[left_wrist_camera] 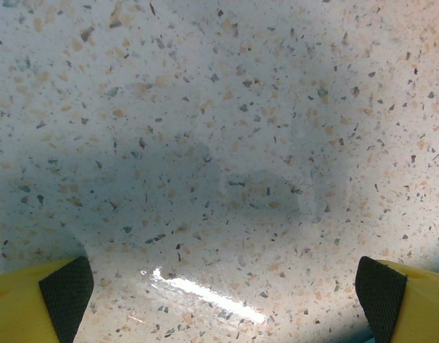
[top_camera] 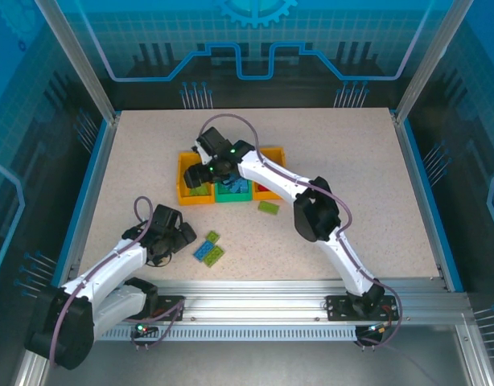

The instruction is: Sort the legos into containers by color

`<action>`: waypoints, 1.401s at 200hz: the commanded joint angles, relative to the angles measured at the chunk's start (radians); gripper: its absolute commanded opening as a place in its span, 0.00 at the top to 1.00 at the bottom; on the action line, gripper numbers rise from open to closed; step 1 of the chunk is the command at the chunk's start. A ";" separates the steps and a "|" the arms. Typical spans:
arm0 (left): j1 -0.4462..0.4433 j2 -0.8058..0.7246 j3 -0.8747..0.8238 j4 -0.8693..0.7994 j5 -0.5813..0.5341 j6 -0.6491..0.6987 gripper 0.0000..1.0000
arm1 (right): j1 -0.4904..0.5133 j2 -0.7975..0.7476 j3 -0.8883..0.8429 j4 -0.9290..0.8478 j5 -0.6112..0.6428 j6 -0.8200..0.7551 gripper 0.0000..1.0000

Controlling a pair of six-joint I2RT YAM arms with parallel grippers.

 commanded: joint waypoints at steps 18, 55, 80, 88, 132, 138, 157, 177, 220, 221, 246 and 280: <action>-0.009 -0.011 -0.038 0.020 0.045 -0.033 0.01 | 0.072 -0.264 -0.313 -0.001 0.067 -0.076 0.22; -0.048 0.024 -0.039 0.082 0.137 -0.024 0.01 | 0.061 -0.419 -0.651 0.110 0.089 -0.026 0.23; -0.110 0.090 -0.022 0.089 0.144 -0.054 0.01 | 0.050 -0.469 -0.747 0.134 0.100 -0.006 0.23; -0.126 0.106 -0.024 0.098 0.145 -0.070 0.01 | 0.047 -0.479 -0.760 0.131 0.111 -0.004 0.23; -0.191 0.129 -0.024 0.147 0.137 -0.142 0.01 | 0.028 -0.520 -0.799 0.129 0.129 0.001 0.23; -0.202 0.127 -0.024 0.150 0.138 -0.153 0.01 | 0.027 -0.527 -0.804 0.133 0.131 0.005 0.23; -0.234 0.123 -0.024 0.152 0.133 -0.185 0.01 | 0.023 -0.550 -0.821 0.144 0.132 0.008 0.22; -0.261 0.121 -0.021 0.153 0.139 -0.207 0.01 | 0.014 -0.559 -0.833 0.142 0.137 0.012 0.22; -0.313 0.130 -0.002 0.139 0.127 -0.238 0.01 | -0.009 -0.586 -0.870 0.148 0.144 0.023 0.22; -0.314 0.130 -0.001 0.140 0.126 -0.238 0.01 | -0.009 -0.586 -0.870 0.149 0.144 0.024 0.22; -0.337 0.146 0.017 0.142 0.123 -0.244 0.01 | -0.021 -0.600 -0.883 0.153 0.149 0.025 0.22; -0.361 0.202 0.055 0.167 0.124 -0.243 0.01 | -0.037 -0.610 -0.899 0.156 0.151 0.029 0.22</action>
